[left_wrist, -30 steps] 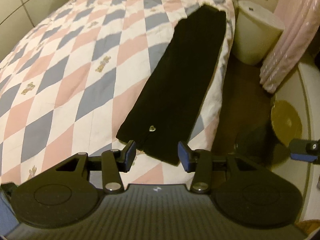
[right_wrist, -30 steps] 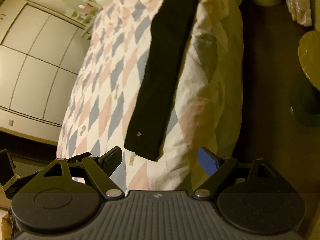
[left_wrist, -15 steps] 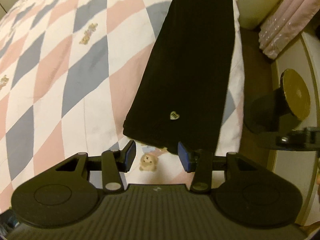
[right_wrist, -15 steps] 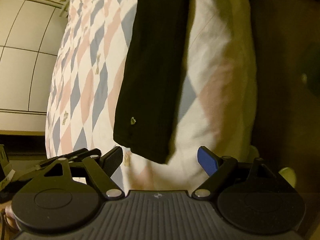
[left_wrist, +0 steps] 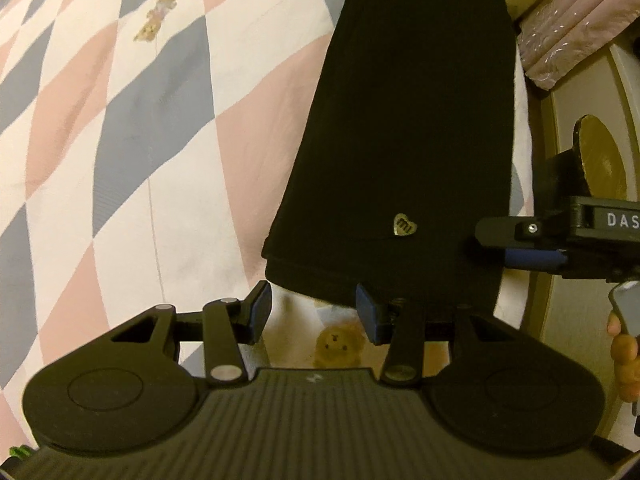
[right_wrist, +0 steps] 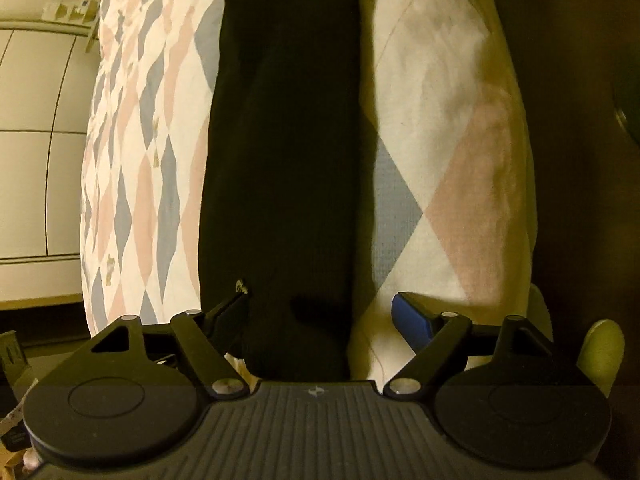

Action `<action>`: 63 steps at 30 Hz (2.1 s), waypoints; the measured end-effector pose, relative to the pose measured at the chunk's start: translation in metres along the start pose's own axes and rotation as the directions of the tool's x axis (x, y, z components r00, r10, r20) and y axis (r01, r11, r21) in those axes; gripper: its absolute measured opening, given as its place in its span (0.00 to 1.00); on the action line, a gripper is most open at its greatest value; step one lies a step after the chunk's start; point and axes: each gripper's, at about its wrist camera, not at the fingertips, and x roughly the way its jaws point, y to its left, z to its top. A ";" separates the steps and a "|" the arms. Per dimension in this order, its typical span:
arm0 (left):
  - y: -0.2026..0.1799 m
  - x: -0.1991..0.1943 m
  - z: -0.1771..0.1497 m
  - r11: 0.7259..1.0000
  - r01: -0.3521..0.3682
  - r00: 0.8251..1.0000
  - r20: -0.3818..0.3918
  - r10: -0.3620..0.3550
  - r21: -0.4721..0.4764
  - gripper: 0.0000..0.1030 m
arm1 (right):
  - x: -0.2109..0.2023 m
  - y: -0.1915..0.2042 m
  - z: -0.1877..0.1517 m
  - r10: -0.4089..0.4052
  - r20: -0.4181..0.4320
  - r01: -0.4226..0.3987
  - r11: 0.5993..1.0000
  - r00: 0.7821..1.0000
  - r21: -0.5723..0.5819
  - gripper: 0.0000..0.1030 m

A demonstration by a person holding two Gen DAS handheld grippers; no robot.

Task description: Fold clothes

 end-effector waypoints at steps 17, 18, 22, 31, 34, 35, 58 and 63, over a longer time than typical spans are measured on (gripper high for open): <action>0.082 0.008 -0.017 0.892 0.256 0.966 0.076 -0.246 -0.372 0.43 | 0.015 0.000 0.006 -0.030 -0.003 0.030 0.999 1.000 0.026 0.80; 0.088 0.009 -0.021 0.875 0.272 0.962 0.084 -0.260 -0.401 0.43 | 0.017 0.001 0.006 -0.036 -0.002 0.036 0.999 0.999 0.022 0.80; 0.093 0.017 -0.026 0.821 0.323 0.943 0.090 -0.319 -0.471 0.43 | 0.020 0.007 0.004 -0.063 -0.002 0.063 0.998 0.998 -0.009 0.80; 0.094 0.048 -0.021 0.718 0.380 0.912 0.105 -0.397 -0.584 0.43 | 0.020 0.011 0.001 -0.079 -0.004 0.079 0.996 0.997 -0.048 0.80; 0.100 0.055 -0.021 0.654 0.415 0.891 0.139 -0.432 -0.632 0.44 | 0.018 0.008 0.001 -0.070 -0.001 0.070 0.997 0.998 -0.045 0.80; 0.103 0.057 -0.022 0.629 0.428 0.883 0.153 -0.443 -0.649 0.44 | 0.017 0.007 0.000 -0.066 -0.001 0.066 0.997 0.998 -0.043 0.79; 0.118 0.070 -0.051 0.409 0.665 0.736 0.458 -0.499 -0.625 0.27 | 0.009 -0.013 0.004 0.117 0.096 -0.120 0.992 0.988 0.028 0.53; 0.121 0.083 -0.054 0.398 0.616 0.772 0.417 -0.480 -0.680 0.26 | 0.017 -0.017 0.005 0.101 0.042 -0.103 0.994 0.994 0.030 0.33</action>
